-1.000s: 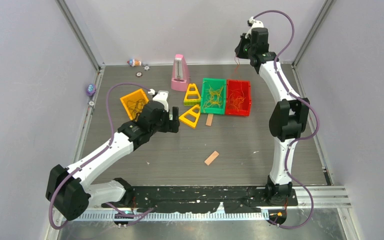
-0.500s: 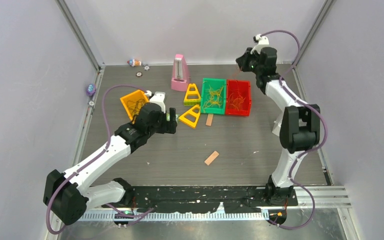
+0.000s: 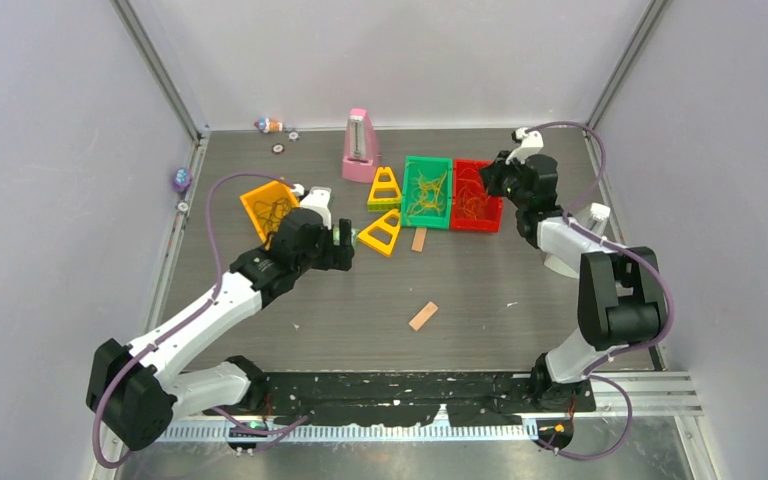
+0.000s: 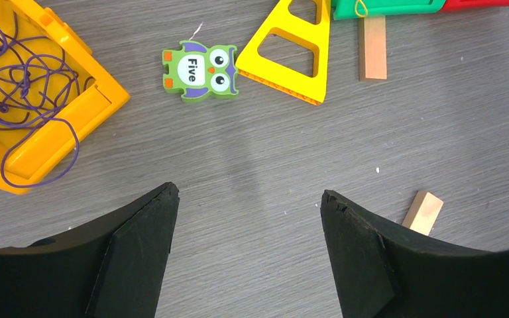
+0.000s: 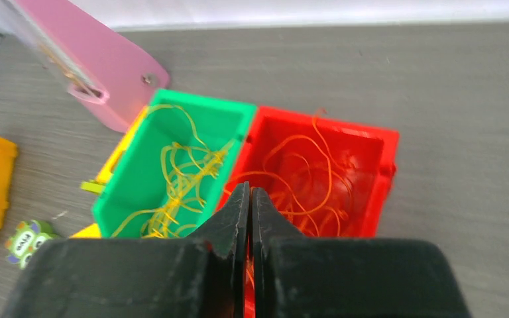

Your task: Untangle the cables

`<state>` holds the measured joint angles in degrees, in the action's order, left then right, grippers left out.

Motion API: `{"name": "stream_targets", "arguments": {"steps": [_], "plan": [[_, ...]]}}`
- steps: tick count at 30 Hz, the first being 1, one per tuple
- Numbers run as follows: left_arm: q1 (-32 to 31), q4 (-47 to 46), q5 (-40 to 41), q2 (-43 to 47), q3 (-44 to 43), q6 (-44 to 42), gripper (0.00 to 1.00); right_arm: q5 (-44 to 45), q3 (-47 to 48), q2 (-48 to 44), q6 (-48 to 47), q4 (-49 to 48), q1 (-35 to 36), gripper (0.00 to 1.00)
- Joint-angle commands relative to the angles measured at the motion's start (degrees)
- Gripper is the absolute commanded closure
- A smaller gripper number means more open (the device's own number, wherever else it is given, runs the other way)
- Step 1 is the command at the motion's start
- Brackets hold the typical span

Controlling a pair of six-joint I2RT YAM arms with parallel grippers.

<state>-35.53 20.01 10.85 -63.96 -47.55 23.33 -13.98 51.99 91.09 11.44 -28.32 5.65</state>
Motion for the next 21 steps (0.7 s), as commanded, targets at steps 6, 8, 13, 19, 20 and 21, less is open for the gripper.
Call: {"name": "stream_targets", "arguments": {"steps": [6, 8, 13, 19, 20, 21], "plan": [[0.32, -1.91, -0.09, 3.10, 1.55, -0.41, 0.20, 12.32, 12.15, 10.41, 3.11, 24.61, 0.42, 0.95], [0.27, -1.77, 0.13, 3.41, 1.64, -0.48, 0.20, 13.55, 17.32, 13.84, 2.81, 32.42, 1.33, 0.95], [0.33, -1.52, -0.13, 3.64, 1.47, -0.32, 0.20, 19.23, 27.25, 20.89, 2.49, 44.58, 4.15, 0.95], [0.32, -1.05, 0.52, 4.61, 2.92, 0.11, 0.20, 23.97, 37.30, 28.82, 1.55, 57.12, 6.53, 0.95], [0.41, -1.06, 0.87, 4.91, 3.31, 0.21, 0.20, 24.25, 36.54, 27.99, 1.52, 56.78, 6.59, 0.94], [0.42, -1.03, 1.13, 5.19, 3.74, 0.33, 0.20, 24.43, 36.05, 27.29, 1.51, 55.84, 6.68, 0.93]]}}
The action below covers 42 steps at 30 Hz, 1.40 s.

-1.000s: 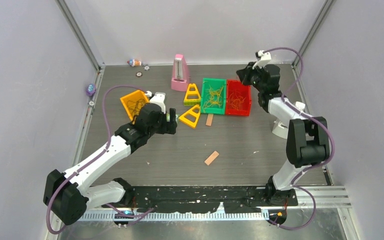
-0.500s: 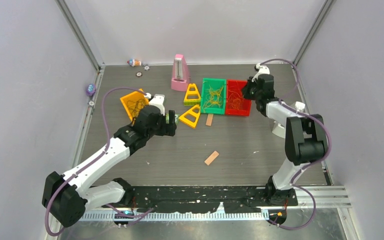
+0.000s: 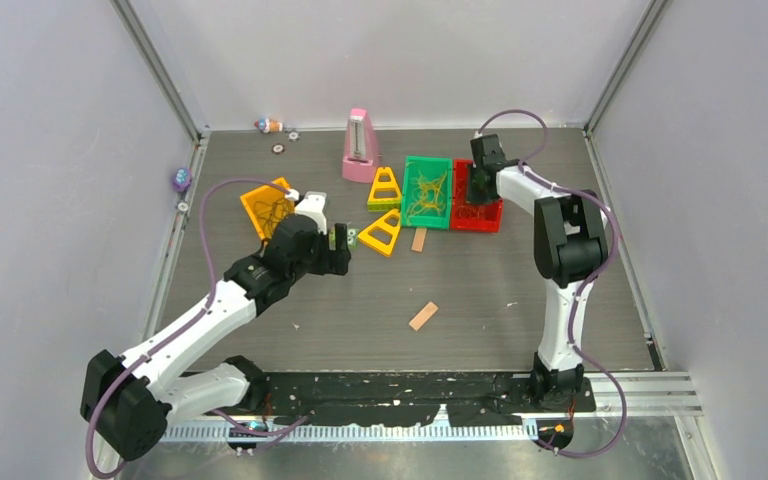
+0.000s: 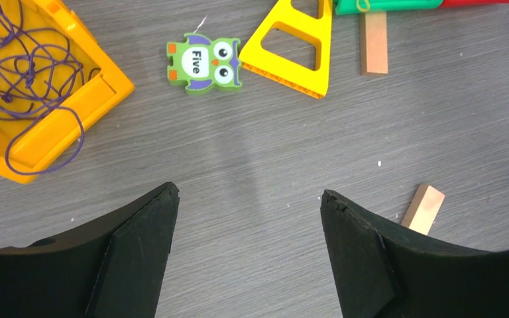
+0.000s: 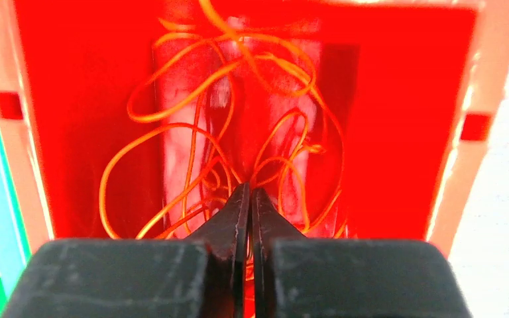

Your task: Untangle the cables

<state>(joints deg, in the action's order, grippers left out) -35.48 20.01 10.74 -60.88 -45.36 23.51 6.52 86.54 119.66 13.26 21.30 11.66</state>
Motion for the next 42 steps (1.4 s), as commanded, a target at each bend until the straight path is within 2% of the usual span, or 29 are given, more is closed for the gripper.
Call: {"name": "stream_targets", "arguments": {"steps": [1, 2, 4, 5, 6, 7, 8, 9, 11, 13, 16, 22, 24, 28, 31, 33, 36, 39, 42], "plan": [[0.54, -1.03, 1.55, 2.35, 1.97, 0.32, 0.20, 3.93, 0.72, -3.03, -0.44, 5.91, 0.66, 0.90], [0.75, -1.03, 1.71, 2.56, 2.37, 0.61, 0.20, 4.00, 0.55, -3.99, -0.56, 5.45, 0.65, 0.88], [1.24, -1.26, 1.89, 3.01, 3.03, 1.19, 0.20, 3.92, 0.58, -6.72, -0.98, 5.34, 0.66, 0.76], [1.45, -1.42, 2.03, 3.22, 3.35, 1.45, 0.20, 3.75, 0.58, -8.65, -1.31, 5.33, 0.65, 0.64], [1.56, -1.55, 2.28, 3.34, 3.62, 1.61, 0.20, 3.27, 0.48, -10.67, -1.35, 5.33, 0.65, 0.56], [1.67, -1.70, 2.60, 3.54, 3.75, 1.68, 0.20, 3.16, 0.06, -11.68, -1.51, 5.29, 0.64, 0.39], [1.68, -1.85, 3.03, 3.96, 3.91, 1.71, 0.20, 3.00, -0.27, -13.78, -1.50, 4.97, 0.62, 0.31], [1.66, -1.94, 3.47, 4.32, 4.08, 1.67, 0.20, 2.98, -1.41, -14.86, -1.61, 4.67, 0.63, 0.19], [1.81, -2.15, 4.13, 4.86, 4.30, 1.51, 0.19, 3.02, -3.65, -18.36, -1.91, 3.18, 0.64, 0.07], [1.82, -2.38, 4.75, 5.49, 4.43, 1.20, 0.18, 2.93, -5.66, -21.83, -2.30, 1.84, 0.64, 0.01], [1.81, -2.94, 5.36, 6.51, 4.82, 0.74, 0.18, 2.42, -7.77, -26.79, -2.85, 0.40, 0.64, 0.05], [1.79, -5.15, 5.78, 9.85, 6.86, -1.34, 0.15, -0.27, -14.04, -35.90, -1.35, -5.37, 0.62, 0.03], [1.80, -6.59, 6.64, 11.29, 7.96, -2.82, 0.14, -2.61, -18.97, -39.83, 0.37, -11.14, 0.64, 0.03], [1.80, -11.42, 11.43, 14.60, 11.46, -5.42, 0.10, -4.58, -36.69, -50.06, 3.18, -28.85, 0.59, 0.05], [1.67, -15.52, 16.17, 17.45, 14.83, -6.41, 0.03, -5.51, -46.49, -56.77, 3.15, -43.41, 0.71, 0.05], [1.47, -20.16, 19.01, 20.88, 19.23, -6.33, 0.01, -7.67, -52.06, -59.19, 4.27, -48.86, 0.74, 0.05], [1.42, -28.20, 20.16, 25.76, 25.21, -8.82, 0.00, -7.64, -57.48, -61.99, 8.04, -49.58, 1.04, 0.05], [1.50, -32.94, 22.42, 26.26, 28.21, -14.32, 0.00, -5.54, -60.51, -65.53, 3.15, -46.31, 1.20, 0.05], [1.56, -36.05, 29.24, 23.88, 29.84, -19.57, 0.00, 0.94, -63.01, -68.29, -2.39, -44.29, 1.32, 0.05]]}}
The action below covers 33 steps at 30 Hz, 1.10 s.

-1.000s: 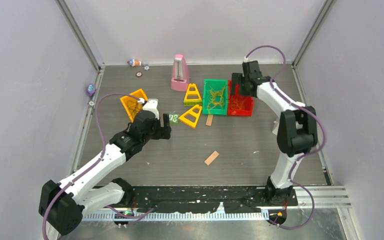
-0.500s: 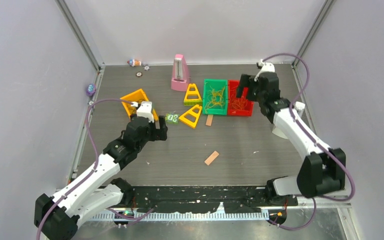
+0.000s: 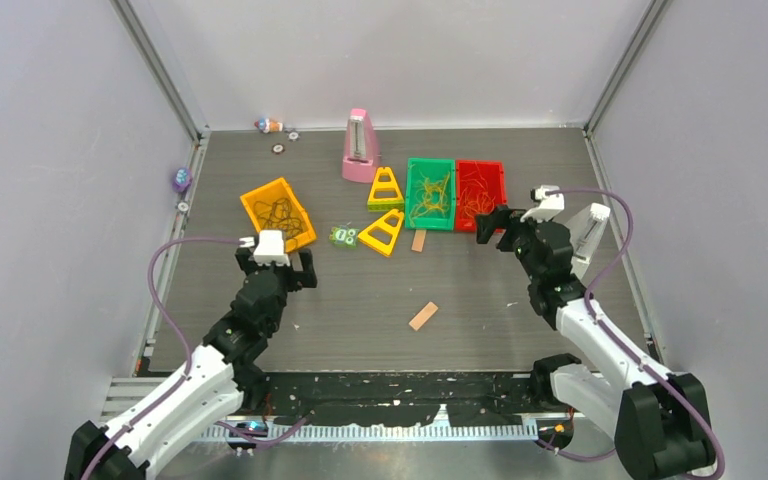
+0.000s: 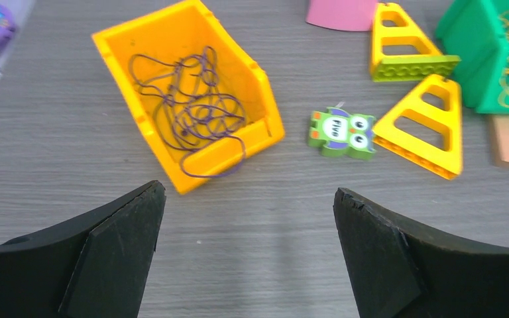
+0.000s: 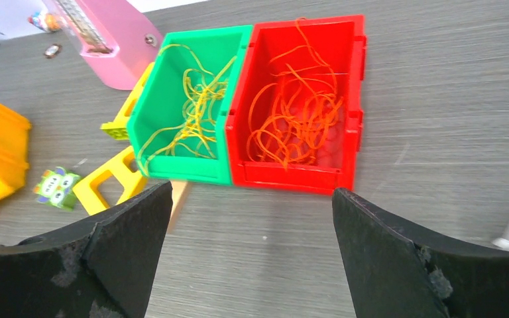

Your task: Untangle the cables

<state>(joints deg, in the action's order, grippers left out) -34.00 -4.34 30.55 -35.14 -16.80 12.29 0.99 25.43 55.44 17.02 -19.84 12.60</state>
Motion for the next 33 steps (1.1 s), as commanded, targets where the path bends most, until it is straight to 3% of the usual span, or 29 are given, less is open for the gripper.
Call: {"name": "stream_targets", "arguments": {"steps": [1, 4, 8, 12, 15, 20, 25, 33], "plan": [[0.08, -14.07, 12.63, -3.03, 1.98, -10.86, 0.00, 7.79, -2.28, -4.27, -7.27, -3.57, 0.35, 0.05], [1.29, -20.48, 16.83, -6.63, 2.93, -12.03, 0.00, 11.14, -5.15, -2.43, -10.20, -10.37, 0.41, 0.05], [7.63, -26.54, 11.91, -9.62, 3.39, -13.68, 0.00, 15.77, -7.65, 2.14, -12.89, -19.51, -0.77, 0.05], [13.78, -30.50, 3.81, -15.03, 3.88, -14.70, 0.00, 12.87, -11.97, 5.42, -13.40, -32.80, -5.32, 0.05], [16.15, -40.96, 1.43, -22.51, 6.58, -14.87, 0.00, 8.23, -9.07, 6.79, -14.93, -28.26, -7.17, 0.03], [18.09, -45.01, -0.18, -25.47, 6.61, -16.58, 0.00, 10.07, -12.18, 5.21, -15.31, -32.30, -7.78, 0.03], [18.16, -38.61, -1.99, -28.92, 1.38, -17.97, 0.01, 15.00, -13.70, 4.59, -15.70, -34.81, -8.00, 0.04], [18.35, -39.40, 0.21, -28.94, 1.69, -17.33, 0.01, 17.42, -15.25, 5.69, -17.99, -38.07, -8.43, 0.04]]}}
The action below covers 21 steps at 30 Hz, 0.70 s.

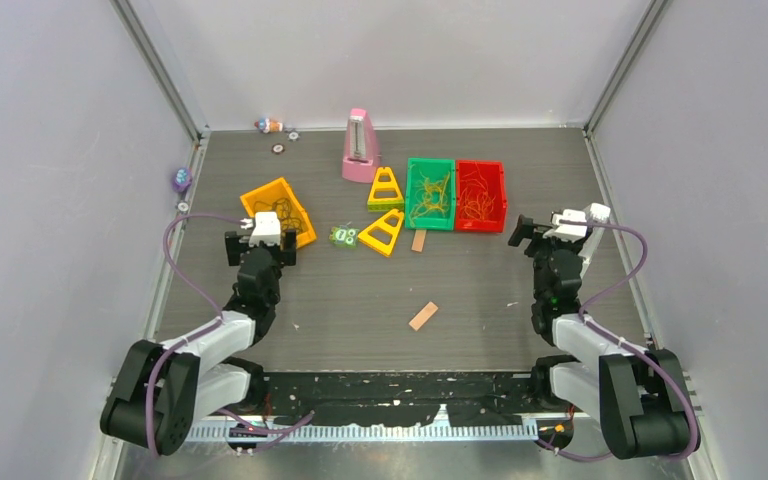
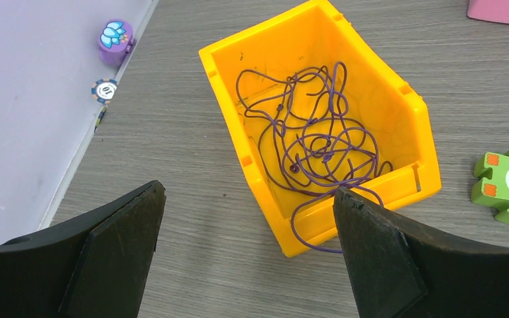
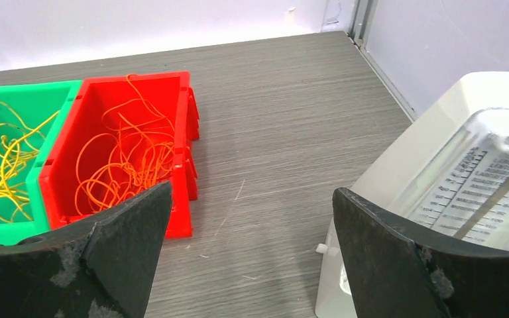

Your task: Untangle the cables

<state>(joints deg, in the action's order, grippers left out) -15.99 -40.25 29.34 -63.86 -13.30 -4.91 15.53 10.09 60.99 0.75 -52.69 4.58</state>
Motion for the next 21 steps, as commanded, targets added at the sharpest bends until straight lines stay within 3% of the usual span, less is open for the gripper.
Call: {"name": "stream_targets", "arguments": {"steps": [1, 9, 12, 14, 16, 18, 20, 21], "plan": [[0.34, -3.37, 1.39, -0.34, -1.96, -0.23, 0.01, 2.43, 1.03, 0.25, -1.81, -4.39, -0.50, 0.04], [0.34, -3.71, 2.87, -2.94, -3.81, -2.44, 0.02, 1.77, 0.83, 2.84, -1.12, -0.30, -1.01, 0.05], [1.06, -5.38, 3.40, -4.25, -3.77, -2.61, 0.02, -2.97, -1.20, 9.20, -3.17, -10.97, -1.31, 0.02], [4.42, -16.43, 0.57, -8.23, -1.25, -2.62, 0.01, -4.07, -1.10, 15.02, -3.74, -15.68, -1.27, 0.02], [7.27, -5.32, -4.84, -5.51, -4.19, 1.66, 0.01, -3.25, 0.92, 16.59, -3.54, -12.17, -1.18, 0.01], [8.07, -10.70, -5.85, -6.69, -2.51, 0.94, 0.02, -2.47, 1.23, 17.54, -3.53, -13.86, -1.11, 0.01], [8.36, -10.39, -8.21, -5.22, -1.06, 1.62, 0.00, -2.00, 0.85, 16.85, -3.31, -13.16, -1.07, 0.03], [9.48, -12.86, -12.84, -4.96, 0.44, 1.39, 0.10, -1.82, 0.53, 17.31, -3.35, -14.88, -1.02, 0.04]]}}
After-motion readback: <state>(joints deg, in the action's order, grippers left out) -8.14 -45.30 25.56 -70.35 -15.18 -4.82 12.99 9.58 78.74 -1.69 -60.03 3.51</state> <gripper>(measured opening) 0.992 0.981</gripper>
